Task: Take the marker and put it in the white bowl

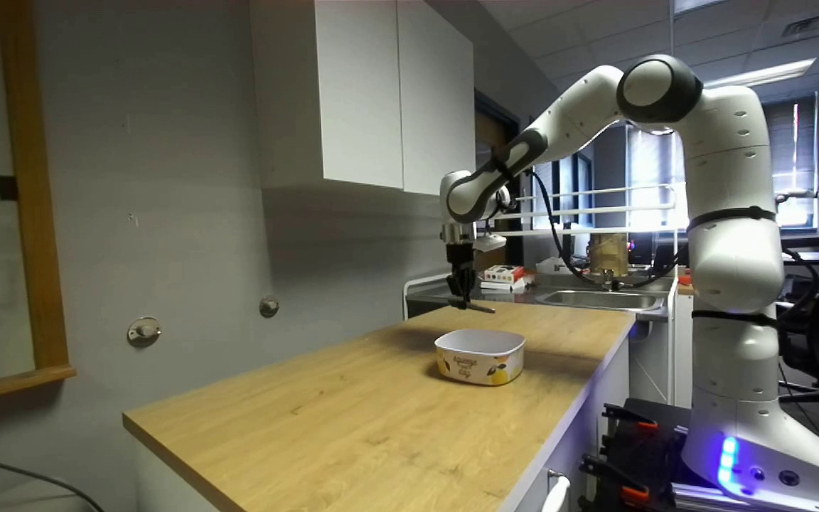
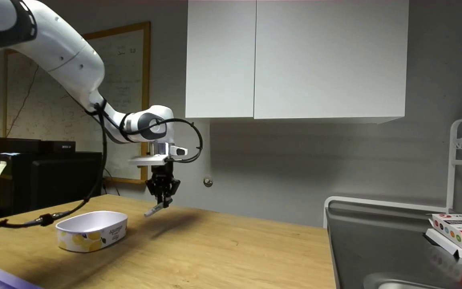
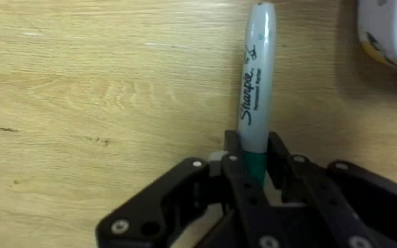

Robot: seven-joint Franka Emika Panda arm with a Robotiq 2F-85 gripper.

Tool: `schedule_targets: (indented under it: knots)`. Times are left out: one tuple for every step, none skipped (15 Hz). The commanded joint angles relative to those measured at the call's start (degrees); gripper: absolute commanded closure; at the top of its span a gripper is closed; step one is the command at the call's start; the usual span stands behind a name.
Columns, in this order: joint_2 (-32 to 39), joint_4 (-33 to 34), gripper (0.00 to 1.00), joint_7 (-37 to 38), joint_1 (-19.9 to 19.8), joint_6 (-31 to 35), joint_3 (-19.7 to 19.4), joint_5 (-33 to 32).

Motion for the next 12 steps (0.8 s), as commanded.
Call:
schedule_targets:
  knots:
    - [-9.01, -5.58, 0.90, 15.21, 2.13, 1.58, 2.59, -2.58]
    - [-10.72, -6.30, 0.90, 19.62, 2.53, 1.85, 3.62, -3.38]
    - [-12.31, -6.87, 0.90, 23.53, 2.88, 1.62, 4.78, -3.69]
    - [-13.64, -7.42, 0.90, 27.57, 3.10, 1.83, 6.04, -4.41]
    - [-14.78, -7.92, 0.90, 31.96, 3.24, 2.03, 7.51, -5.41]
    - [-15.37, -8.24, 0.90, 35.39, 3.22, 2.25, 8.84, -6.23]
    - [-16.00, -8.62, 0.90, 39.58, 3.21, 2.28, 10.45, -7.63]
    - [-16.23, -8.96, 0.90, 42.94, 3.12, 2.52, 11.82, -8.83]
    - [-16.53, -9.46, 0.90, 46.46, 3.10, 2.52, 13.20, -10.39]
    - [-16.69, -9.90, 0.90, 49.61, 3.16, 2.58, 14.30, -11.81]
    - [-16.87, -10.49, 0.90, 52.35, 3.29, 2.38, 15.21, -13.08]
    - [-16.95, -11.07, 0.90, 54.80, 3.44, 2.19, 15.99, -14.24]
